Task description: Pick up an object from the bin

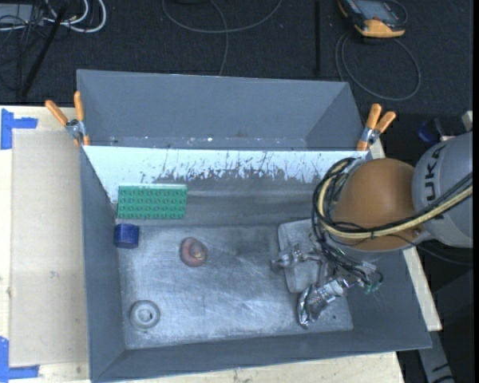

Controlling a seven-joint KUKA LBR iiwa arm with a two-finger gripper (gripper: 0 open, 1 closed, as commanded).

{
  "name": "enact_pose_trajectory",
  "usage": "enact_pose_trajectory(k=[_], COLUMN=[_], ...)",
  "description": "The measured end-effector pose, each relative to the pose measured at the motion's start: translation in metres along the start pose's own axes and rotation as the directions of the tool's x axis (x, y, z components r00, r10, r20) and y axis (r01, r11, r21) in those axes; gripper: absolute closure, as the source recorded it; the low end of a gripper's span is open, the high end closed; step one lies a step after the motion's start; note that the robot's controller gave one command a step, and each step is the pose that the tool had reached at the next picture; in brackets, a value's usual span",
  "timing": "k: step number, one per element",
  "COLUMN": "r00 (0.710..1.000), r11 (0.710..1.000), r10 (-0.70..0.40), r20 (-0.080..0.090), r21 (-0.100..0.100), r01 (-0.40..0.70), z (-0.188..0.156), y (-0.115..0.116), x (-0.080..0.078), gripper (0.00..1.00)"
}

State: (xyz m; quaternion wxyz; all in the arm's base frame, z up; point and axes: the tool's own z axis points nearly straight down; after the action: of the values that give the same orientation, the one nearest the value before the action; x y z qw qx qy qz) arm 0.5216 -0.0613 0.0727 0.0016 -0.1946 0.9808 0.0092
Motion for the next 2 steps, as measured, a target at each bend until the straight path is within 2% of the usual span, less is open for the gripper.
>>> enact_pose_trajectory(k=[1, 2], r00=[1.000, 1.000], r11=[1.000, 1.000], r10=[0.003, -0.010], r20=[0.014, 0.009], r21=[0.000, 0.000], r01=[-0.003, 0.010], z=[-0.0380, -0.0392], y=[0.0005, 0.0009], x=[0.0403, 0.0430], gripper=[0.00, 0.00])
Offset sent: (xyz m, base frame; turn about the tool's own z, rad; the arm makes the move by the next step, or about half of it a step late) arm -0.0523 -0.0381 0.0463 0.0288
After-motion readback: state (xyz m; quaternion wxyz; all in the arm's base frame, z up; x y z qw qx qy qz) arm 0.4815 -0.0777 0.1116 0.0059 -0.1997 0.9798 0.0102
